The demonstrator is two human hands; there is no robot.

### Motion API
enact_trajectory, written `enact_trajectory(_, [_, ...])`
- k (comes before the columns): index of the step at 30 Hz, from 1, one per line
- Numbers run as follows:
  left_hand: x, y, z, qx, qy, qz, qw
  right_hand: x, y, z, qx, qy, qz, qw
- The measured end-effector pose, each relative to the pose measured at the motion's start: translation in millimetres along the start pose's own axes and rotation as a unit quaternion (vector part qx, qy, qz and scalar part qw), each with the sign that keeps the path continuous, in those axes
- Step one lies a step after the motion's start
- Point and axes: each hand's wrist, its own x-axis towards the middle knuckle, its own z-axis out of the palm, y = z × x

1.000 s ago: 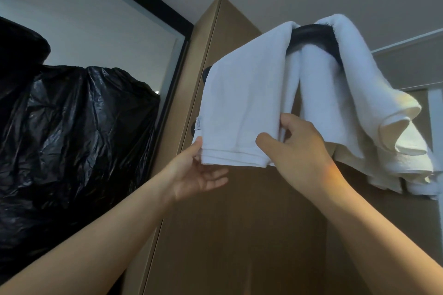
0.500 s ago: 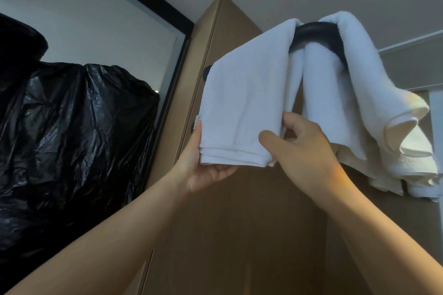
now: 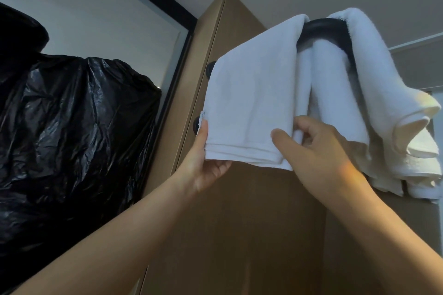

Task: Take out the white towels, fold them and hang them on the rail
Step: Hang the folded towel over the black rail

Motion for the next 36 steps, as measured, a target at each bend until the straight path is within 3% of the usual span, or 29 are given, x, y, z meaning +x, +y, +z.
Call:
enact_trajectory(7, [-7.1,0.7,-10.5,0.070,-0.032,0.003,0.997,2.8,-12.2,4.8,0.000,-0.007,-0.004,1.000])
enact_trajectory(12, [-6.9,-3.4,-6.3,0.090,0.021,0.014,0.996,-0.6,-12.4,4.3,-0.036,0.028,-0.020,0.999])
enact_trajectory(19, [-8.1,-4.2,2.5,-0.087,-0.024,-0.022,0.996,-7.3,-7.4,10.9,-0.007,0.006,0.004,1.000])
enact_trajectory(24, [-2.6,3.8,6.9,-0.064,-0.020,-0.028,0.997,-11.2,0.7,8.3,-0.011,0.026,0.002,1.000])
enact_trajectory(31, [1.8,-15.0,6.3,-0.021,0.059,0.051,0.997,-19.7,1.4,19.1,0.069,0.097,0.020,0.993])
enact_trajectory(36, [1.7,-12.5,2.0,-0.031,0.049,0.026,0.998,-22.1,5.0,21.4,0.143,0.127,0.060,0.980])
